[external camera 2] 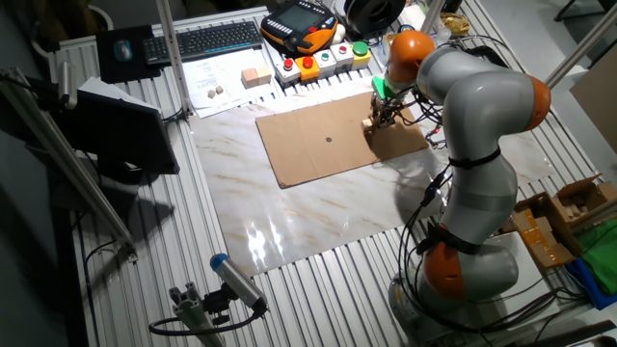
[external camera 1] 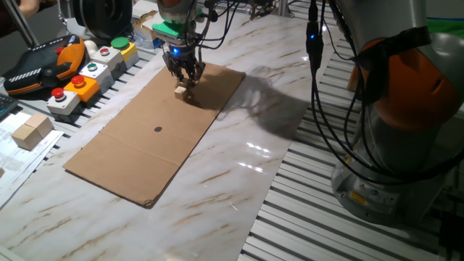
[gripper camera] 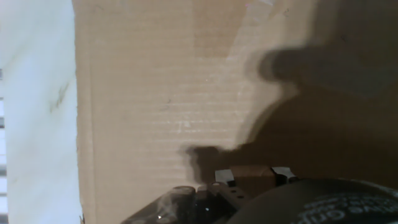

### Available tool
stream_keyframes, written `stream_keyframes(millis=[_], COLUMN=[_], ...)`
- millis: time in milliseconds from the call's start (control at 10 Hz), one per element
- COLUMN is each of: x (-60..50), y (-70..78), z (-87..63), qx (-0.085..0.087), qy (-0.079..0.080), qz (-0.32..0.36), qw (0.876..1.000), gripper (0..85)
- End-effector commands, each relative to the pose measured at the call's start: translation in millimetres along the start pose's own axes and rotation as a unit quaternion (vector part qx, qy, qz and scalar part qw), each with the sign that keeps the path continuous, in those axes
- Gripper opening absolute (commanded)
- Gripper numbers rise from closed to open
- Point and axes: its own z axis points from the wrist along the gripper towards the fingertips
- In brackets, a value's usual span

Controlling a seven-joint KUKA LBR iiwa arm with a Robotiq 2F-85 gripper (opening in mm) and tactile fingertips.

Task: Use the gripper to push the small block from left to right

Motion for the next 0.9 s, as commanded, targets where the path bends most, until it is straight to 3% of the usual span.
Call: stream_keyframes(millis=[0,300,800], x=[0.4,7.5,24.4], y=[0.1,-0.5,-1.6], z=[-0.3,3.5,2.7], qx=[0.004,0.008,0.012], qy=[0.001,0.011,0.013], qz=[-0.001,-0.001,0.006], qw=[1.0,1.0,1.0], gripper=[0.7,0.7,0.7])
